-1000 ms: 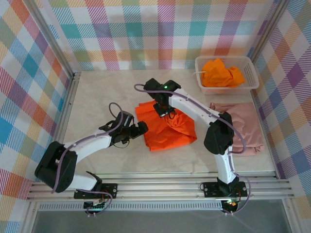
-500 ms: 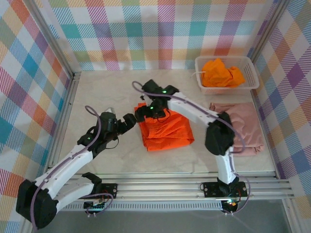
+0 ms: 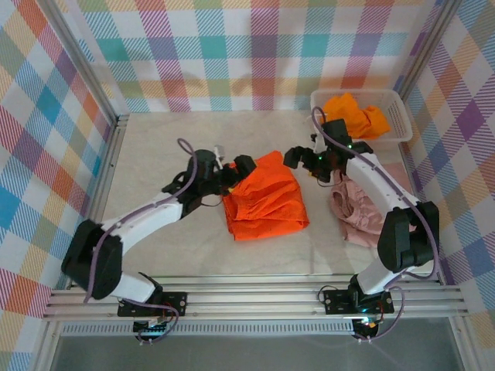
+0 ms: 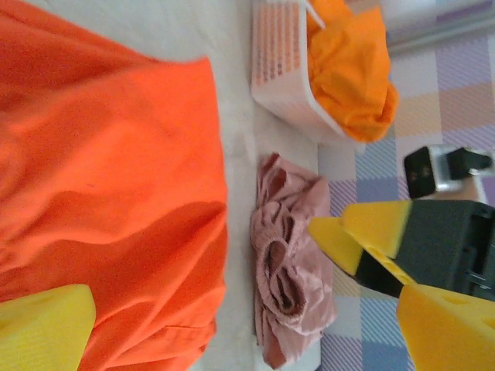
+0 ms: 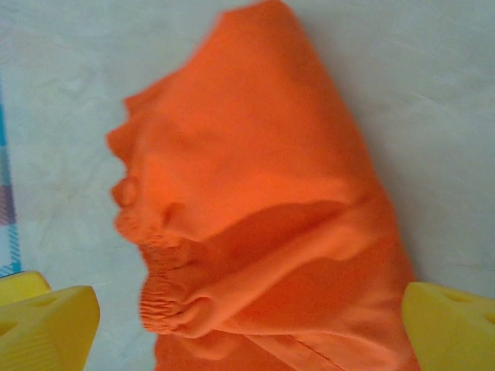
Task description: Fold and stack the shorts
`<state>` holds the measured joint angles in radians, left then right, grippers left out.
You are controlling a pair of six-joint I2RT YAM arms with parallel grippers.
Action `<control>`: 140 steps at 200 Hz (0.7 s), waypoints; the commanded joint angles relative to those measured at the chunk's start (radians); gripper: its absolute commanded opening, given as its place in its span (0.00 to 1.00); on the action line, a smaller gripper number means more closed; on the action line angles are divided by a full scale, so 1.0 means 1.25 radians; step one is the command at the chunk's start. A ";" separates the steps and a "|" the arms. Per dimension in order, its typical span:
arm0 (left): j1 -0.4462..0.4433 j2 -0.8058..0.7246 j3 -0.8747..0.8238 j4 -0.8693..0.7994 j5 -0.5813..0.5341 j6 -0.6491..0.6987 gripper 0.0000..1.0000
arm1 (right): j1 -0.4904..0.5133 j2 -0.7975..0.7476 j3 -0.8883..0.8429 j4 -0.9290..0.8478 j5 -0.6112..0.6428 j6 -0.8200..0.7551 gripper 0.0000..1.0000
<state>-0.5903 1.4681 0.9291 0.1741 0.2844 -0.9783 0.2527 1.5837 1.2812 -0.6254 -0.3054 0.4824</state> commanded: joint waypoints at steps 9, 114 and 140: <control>-0.042 0.103 0.014 0.135 0.053 -0.065 1.00 | -0.061 -0.058 -0.038 0.012 -0.058 -0.024 0.99; -0.036 0.102 -0.145 -0.030 0.009 0.097 1.00 | -0.085 0.152 0.038 -0.022 -0.218 -0.184 0.99; -0.011 0.091 -0.154 -0.074 0.044 0.150 1.00 | -0.047 0.201 0.044 -0.021 -0.229 -0.207 1.00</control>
<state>-0.6376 1.6047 0.7715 0.2031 0.3111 -0.8883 0.1474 1.7905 1.3037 -0.6376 -0.5236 0.2897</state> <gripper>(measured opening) 0.998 0.994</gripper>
